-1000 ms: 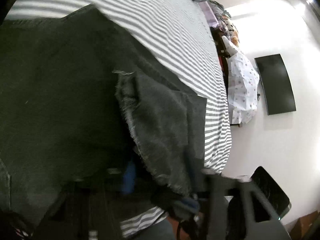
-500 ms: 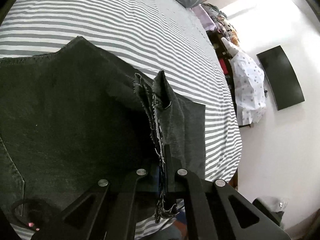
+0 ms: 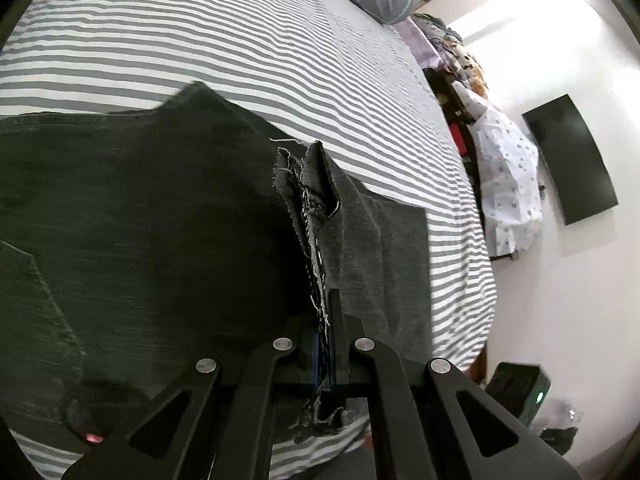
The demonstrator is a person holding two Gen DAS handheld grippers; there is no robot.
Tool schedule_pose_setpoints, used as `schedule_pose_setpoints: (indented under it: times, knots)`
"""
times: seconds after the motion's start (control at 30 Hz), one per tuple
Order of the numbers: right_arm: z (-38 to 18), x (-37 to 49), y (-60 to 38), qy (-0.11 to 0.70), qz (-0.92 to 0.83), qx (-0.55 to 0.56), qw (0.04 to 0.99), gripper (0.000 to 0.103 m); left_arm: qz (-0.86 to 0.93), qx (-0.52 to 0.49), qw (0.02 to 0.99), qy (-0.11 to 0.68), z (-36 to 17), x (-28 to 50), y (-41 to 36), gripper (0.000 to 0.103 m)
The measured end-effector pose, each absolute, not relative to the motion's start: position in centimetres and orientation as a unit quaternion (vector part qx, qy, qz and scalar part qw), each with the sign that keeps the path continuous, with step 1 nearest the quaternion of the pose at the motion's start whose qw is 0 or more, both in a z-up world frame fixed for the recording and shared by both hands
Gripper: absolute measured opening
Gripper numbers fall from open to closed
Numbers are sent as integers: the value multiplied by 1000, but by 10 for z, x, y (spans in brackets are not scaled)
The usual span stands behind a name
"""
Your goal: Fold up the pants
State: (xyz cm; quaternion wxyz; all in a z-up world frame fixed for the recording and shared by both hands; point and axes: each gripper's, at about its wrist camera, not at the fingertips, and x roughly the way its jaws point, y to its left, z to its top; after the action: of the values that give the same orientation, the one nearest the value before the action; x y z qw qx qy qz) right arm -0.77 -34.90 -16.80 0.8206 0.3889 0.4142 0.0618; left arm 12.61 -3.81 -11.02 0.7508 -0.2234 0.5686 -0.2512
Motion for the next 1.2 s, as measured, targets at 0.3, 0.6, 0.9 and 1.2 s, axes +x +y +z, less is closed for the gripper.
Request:
schedule_pose_setpoints:
  times: [0.3,0.6,0.9,1.2]
  knots:
    - [-187,-7,-362,452,17,376,809,14,-233,-173,760,582,-137,117,-30,3]
    - [-156,-6,-355,470,23,336,816,35,-216,-75,796,560,-134,102,-50,7]
    - [-97,-30,-352,456,43,267,848,35,-197,-71,835,509,-95,72,-12,8]
    - [-85,54,-346,434,33,116,893,35,-192,-36,872,450,-87,70,-51,8]
